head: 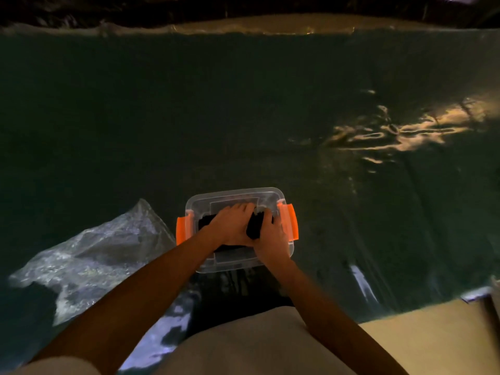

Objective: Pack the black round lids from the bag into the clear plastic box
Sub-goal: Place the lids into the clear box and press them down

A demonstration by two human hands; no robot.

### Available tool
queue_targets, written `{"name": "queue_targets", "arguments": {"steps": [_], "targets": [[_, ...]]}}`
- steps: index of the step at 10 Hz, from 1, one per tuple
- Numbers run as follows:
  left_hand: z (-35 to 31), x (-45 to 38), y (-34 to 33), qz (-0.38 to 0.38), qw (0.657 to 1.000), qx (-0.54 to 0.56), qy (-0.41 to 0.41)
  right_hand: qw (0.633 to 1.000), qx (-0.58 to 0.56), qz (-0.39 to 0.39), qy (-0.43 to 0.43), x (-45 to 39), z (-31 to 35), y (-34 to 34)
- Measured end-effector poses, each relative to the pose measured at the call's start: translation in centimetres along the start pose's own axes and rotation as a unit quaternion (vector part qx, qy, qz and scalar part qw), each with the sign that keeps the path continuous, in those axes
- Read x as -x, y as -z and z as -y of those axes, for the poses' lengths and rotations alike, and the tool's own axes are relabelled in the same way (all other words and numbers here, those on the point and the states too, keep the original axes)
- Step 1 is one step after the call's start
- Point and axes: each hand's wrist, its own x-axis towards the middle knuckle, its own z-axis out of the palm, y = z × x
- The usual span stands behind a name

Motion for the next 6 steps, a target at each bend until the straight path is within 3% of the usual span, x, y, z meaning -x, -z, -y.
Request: {"name": "queue_targets", "arguments": {"steps": [1, 3, 5, 6], "targets": [[-0.1, 0.6, 0.0, -0.003, 1.0, 0.004, -0.026, 0.999, -0.02, 0.038, 0.033, -1.0, -0.6, 1.0], [-0.4, 0.2, -0.2, 0.01, 1.0, 0.007, -0.002, 0.988, -0.116, 0.103, 0.011, -2.0, -0.4, 1.7], [-0.8, -0.2, -0.2, 0.035, 0.999, 0.0, 0.016, 0.993, -0.089, 0.079, 0.008, -0.8, 0.2, 2.2], [-1.1, 0.3, 0.1, 0.02, 0.999, -0.011, 0.039, 0.996, -0.083, 0.018, 0.039, 0.2, 0.3, 2.6]]}}
